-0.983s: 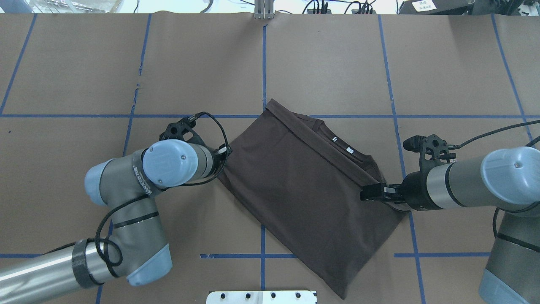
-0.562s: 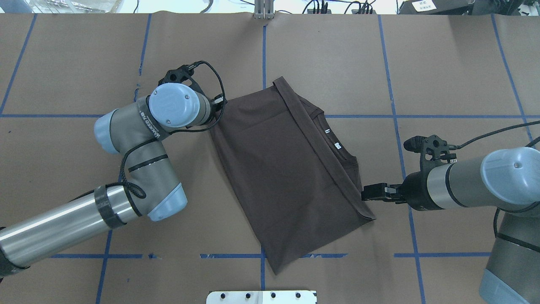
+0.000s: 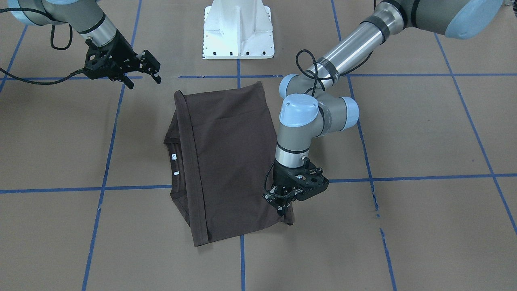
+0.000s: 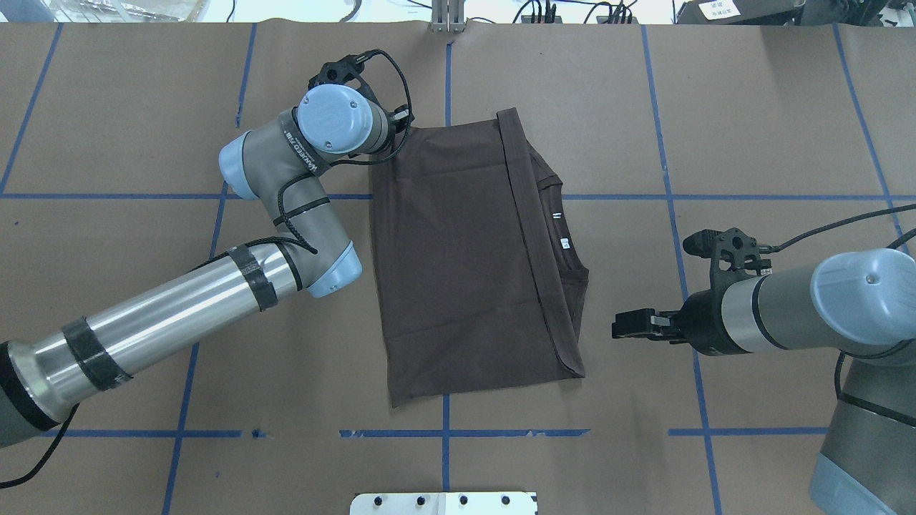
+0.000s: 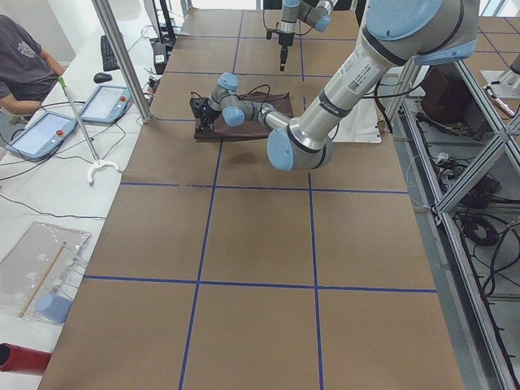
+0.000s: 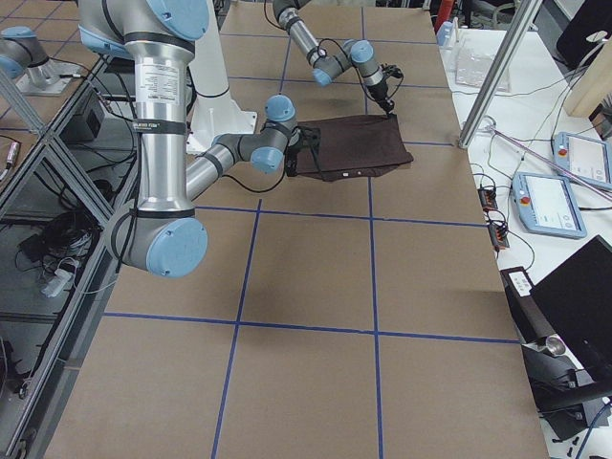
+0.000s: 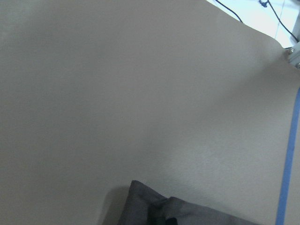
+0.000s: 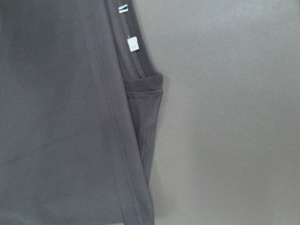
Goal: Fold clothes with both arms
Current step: 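Move the right gripper to the shirt's side edge nearest it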
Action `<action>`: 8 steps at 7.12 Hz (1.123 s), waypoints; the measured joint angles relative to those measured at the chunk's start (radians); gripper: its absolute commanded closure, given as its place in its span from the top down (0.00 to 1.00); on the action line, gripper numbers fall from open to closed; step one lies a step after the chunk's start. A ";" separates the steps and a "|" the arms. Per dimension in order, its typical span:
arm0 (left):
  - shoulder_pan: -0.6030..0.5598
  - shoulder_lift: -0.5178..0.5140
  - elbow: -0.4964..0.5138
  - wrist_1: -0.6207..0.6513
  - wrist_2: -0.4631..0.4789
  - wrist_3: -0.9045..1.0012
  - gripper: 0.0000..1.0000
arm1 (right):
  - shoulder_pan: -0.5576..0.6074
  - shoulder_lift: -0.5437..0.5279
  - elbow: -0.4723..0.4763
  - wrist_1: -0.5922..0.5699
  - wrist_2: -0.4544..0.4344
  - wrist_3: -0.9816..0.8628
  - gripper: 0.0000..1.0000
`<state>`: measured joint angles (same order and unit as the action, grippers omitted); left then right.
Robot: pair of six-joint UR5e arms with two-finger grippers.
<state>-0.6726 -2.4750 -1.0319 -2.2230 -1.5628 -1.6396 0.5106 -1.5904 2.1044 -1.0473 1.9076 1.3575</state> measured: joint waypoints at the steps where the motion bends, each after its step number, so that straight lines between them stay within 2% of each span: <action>1: -0.003 -0.016 0.031 -0.038 0.001 0.004 0.99 | -0.001 0.001 -0.001 0.000 -0.003 0.000 1.00; 4: -0.022 -0.021 0.037 -0.103 -0.005 0.097 1.00 | -0.004 0.003 -0.002 -0.012 -0.012 0.000 1.00; 5: -0.030 -0.015 0.012 -0.085 -0.044 0.163 1.00 | -0.003 0.016 -0.005 -0.046 -0.015 -0.004 1.00; 6: -0.039 0.015 -0.065 -0.012 -0.110 0.221 1.00 | -0.001 0.070 -0.016 -0.126 -0.019 -0.011 1.00; 8: -0.048 0.178 -0.378 0.180 -0.167 0.299 1.00 | -0.004 0.244 -0.085 -0.320 -0.028 -0.023 1.00</action>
<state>-0.7210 -2.2968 -1.4096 -2.0426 -1.7303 -1.3407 0.5070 -1.3462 2.0199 -1.3675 1.8795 1.3342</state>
